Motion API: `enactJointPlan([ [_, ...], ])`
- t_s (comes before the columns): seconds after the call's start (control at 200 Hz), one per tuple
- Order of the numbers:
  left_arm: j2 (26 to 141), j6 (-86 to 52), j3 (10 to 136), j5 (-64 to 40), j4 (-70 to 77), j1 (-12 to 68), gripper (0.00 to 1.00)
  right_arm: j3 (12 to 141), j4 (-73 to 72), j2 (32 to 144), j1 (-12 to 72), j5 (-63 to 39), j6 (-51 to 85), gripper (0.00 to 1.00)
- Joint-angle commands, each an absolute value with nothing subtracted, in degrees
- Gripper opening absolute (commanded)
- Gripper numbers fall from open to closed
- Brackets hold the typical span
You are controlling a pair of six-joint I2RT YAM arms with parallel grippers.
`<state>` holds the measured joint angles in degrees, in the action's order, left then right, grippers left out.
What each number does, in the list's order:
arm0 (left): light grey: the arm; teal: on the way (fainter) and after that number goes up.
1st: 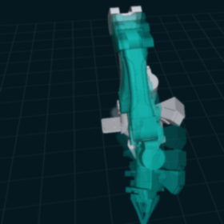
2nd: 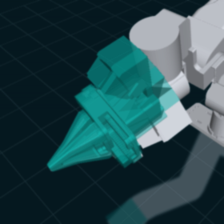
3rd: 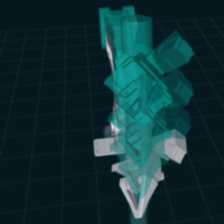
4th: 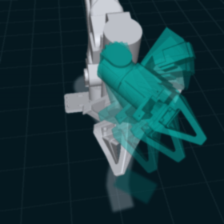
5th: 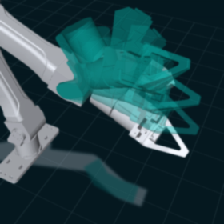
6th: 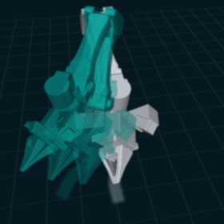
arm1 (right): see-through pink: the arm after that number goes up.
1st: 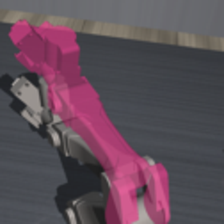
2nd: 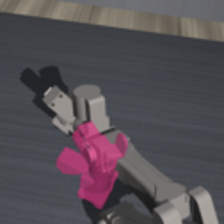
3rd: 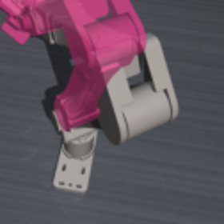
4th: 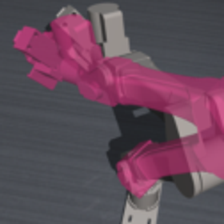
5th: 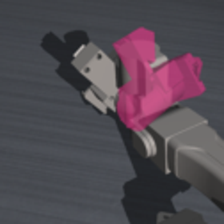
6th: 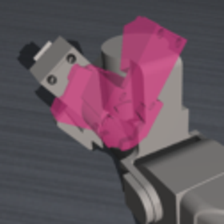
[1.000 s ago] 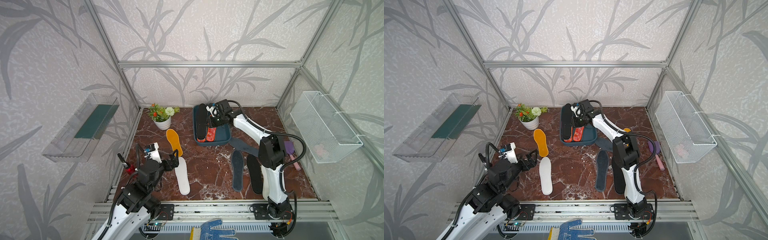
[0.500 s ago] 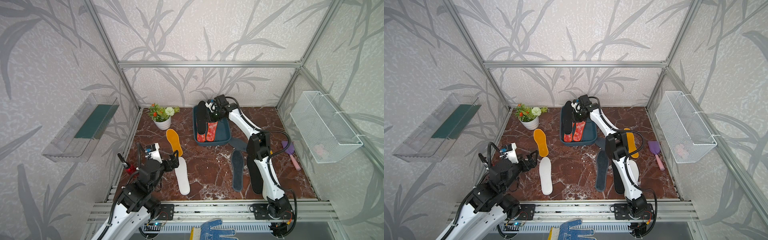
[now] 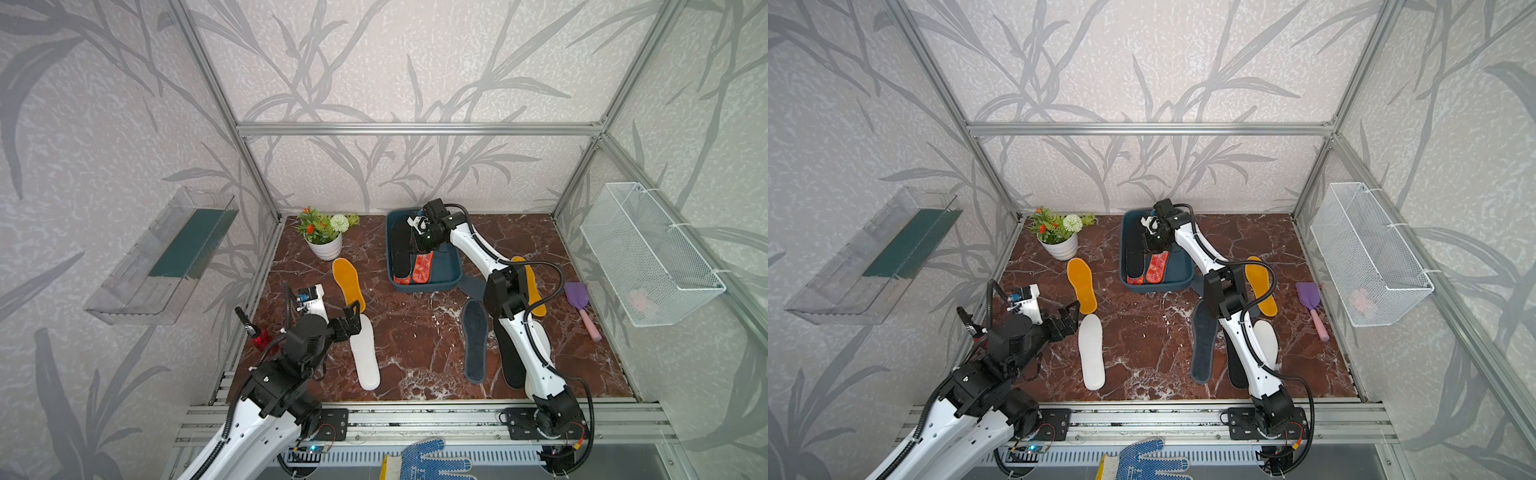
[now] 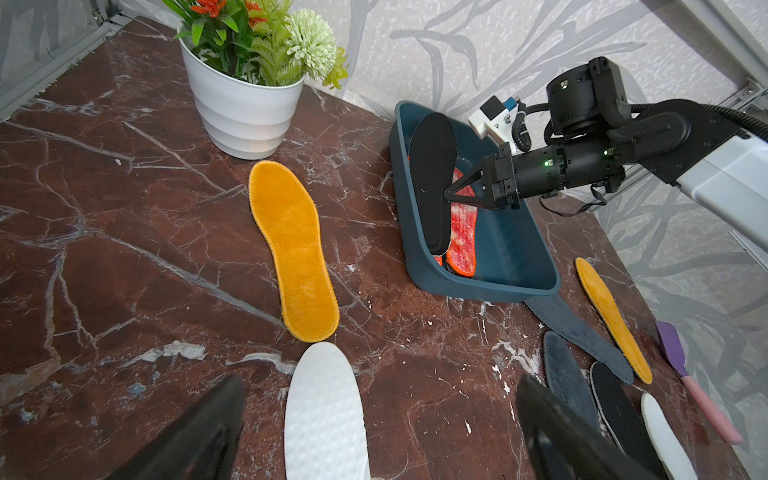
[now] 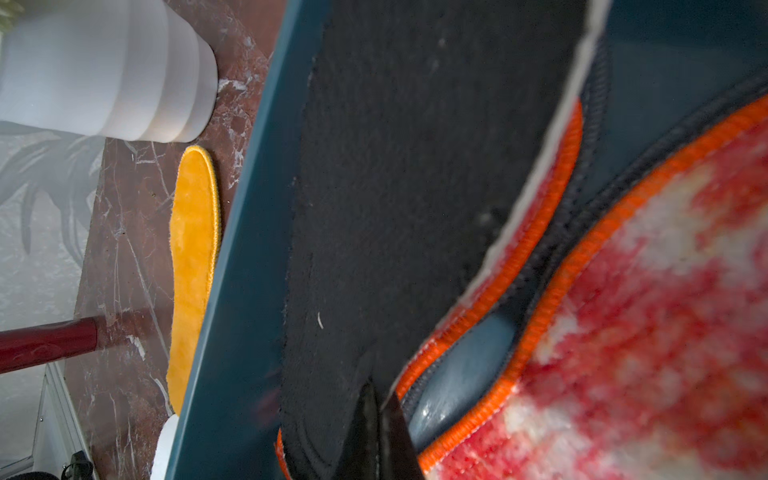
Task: Put the insoles into the storage box
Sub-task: Place the insole in the storage box.
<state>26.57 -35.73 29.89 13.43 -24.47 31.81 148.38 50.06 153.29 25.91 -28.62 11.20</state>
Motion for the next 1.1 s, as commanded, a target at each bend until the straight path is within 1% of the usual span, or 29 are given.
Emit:
enactJointPlan([
  [0.0, 26.8, -35.7, 30.8, 13.6, -23.5, 31.7, 0.99, 152.2, 52.3, 155.3, 25.8, -29.5, 10.9, 0.14],
  [0.1, 26.8, -35.7, 30.8, 13.8, -23.5, 31.7, 0.99, 154.4, 53.7, 155.8, 25.8, -29.6, 10.6, 0.38],
  [0.28, 26.7, -35.4, 30.9, 14.1, -23.7, 31.7, 0.99, 154.2, 54.7, 152.9, 26.0, -27.6, 10.1, 0.57],
  [0.37, 26.6, -35.0, 31.0, 14.4, -23.9, 31.7, 0.99, 154.0, 55.5, 150.0, 26.5, -25.1, 9.4, 0.81],
  [0.41, 26.5, -34.8, 31.0, 14.5, -23.9, 31.7, 0.99, 153.3, 55.5, 148.4, 26.9, -23.9, 9.2, 0.89],
  [0.435, 26.5, -34.7, 31.1, 14.6, -23.9, 31.7, 0.99, 152.8, 55.3, 147.1, 27.2, -22.9, 9.0, 0.92],
  [0.545, 26.4, -34.0, 31.2, 14.9, -23.6, 31.7, 0.99, 148.2, 53.2, 140.3, 28.5, -19.1, 7.9, 0.96],
  [0.635, 26.4, -33.0, 31.5, 15.1, -23.3, 31.7, 0.99, 139.4, 49.8, 132.4, 29.4, -17.3, 7.2, 0.96],
  [0.71, 26.4, -32.3, 31.9, 15.3, -23.2, 31.7, 0.99, 126.8, 44.3, 123.6, 29.6, -16.4, 7.3, 0.96],
  [0.875, 26.4, -31.5, 30.5, 15.7, -20.7, 31.7, 0.99, 93.9, 29.6, 99.1, 29.5, -11.0, 9.3, 0.98],
  [0.96, 27.1, -31.6, 30.1, 15.7, -19.5, 31.7, 0.99, 80.9, 29.0, 87.6, 29.2, -6.6, 11.0, 0.98],
  [1.095, 28.1, -32.4, 29.8, 16.3, -18.1, 31.6, 0.99, 63.7, 33.2, 72.7, 27.6, -0.7, 15.8, 0.98],
])
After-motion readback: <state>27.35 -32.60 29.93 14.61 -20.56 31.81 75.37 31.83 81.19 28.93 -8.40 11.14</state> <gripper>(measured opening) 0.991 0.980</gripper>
